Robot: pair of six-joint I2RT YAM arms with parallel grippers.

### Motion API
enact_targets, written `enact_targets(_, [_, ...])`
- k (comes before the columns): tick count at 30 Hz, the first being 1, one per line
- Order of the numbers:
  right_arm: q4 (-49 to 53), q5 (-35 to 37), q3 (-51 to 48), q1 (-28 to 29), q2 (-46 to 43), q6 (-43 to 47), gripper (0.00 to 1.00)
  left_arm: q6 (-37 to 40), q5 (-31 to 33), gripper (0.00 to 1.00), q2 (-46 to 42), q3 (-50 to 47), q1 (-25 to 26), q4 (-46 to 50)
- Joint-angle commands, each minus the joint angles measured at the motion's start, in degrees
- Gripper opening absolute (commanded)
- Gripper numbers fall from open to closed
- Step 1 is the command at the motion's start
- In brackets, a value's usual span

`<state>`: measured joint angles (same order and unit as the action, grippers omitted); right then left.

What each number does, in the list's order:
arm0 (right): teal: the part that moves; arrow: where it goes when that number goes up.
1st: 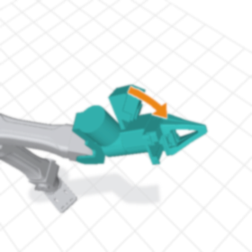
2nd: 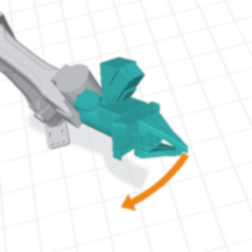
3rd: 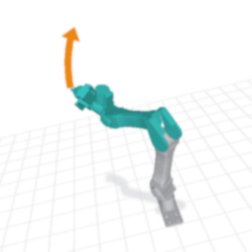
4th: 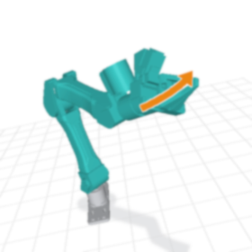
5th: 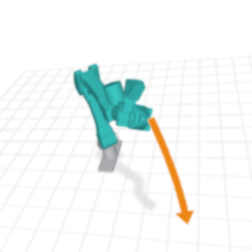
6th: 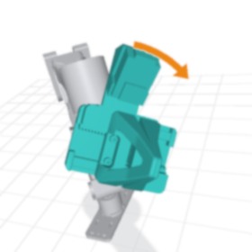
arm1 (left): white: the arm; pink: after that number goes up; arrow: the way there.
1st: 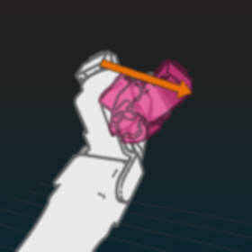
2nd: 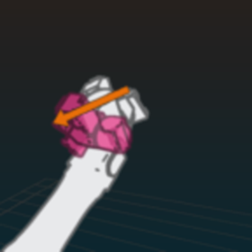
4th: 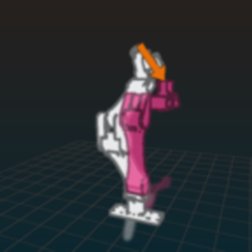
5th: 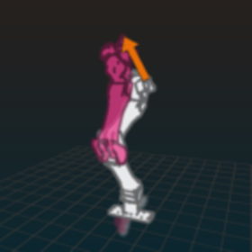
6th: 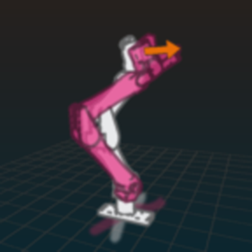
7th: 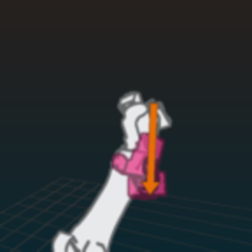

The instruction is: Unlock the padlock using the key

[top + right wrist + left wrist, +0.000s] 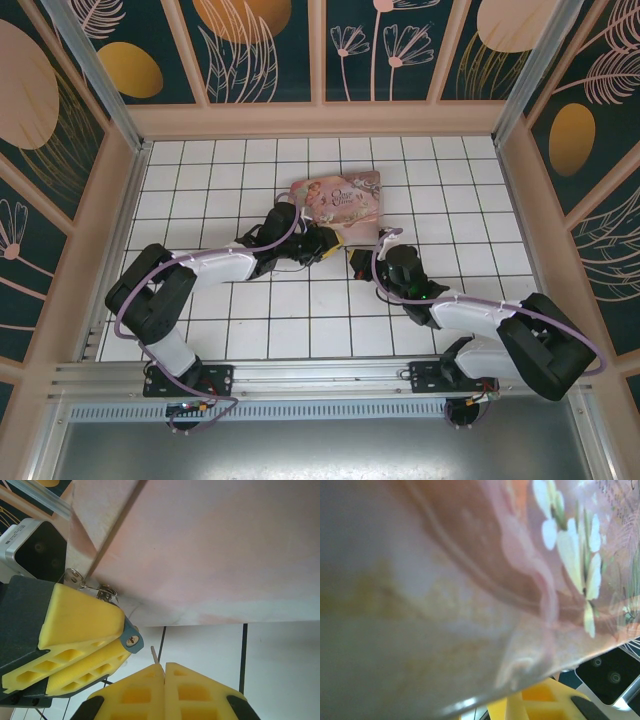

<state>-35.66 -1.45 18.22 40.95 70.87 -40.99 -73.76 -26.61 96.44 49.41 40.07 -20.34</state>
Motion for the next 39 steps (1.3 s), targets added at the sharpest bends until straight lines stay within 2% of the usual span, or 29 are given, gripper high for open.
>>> enact_targets(1, [0.48,0.74,0.92,0.36,-0.57,0.13,0.00,0.38,-2.57,0.00,-0.73,1.60,0.29,-2.91])
enact_targets(22, [0.47,0.06,3.93,1.75,1.05,0.70,0.00,0.63,-2.31,0.00,-0.38,1.59,0.24,-2.87])
enact_targets(32, [7.50,4.00,4.37,2.01,0.33,0.39,0.00,0.92,-2.10,0.00,-0.30,1.65,0.27,-2.87])
enact_targets(39, [8.50,4.79,4.18,1.94,-1.26,0.39,0.00,0.98,-2.18,0.00,-0.29,1.65,0.26,-2.95])
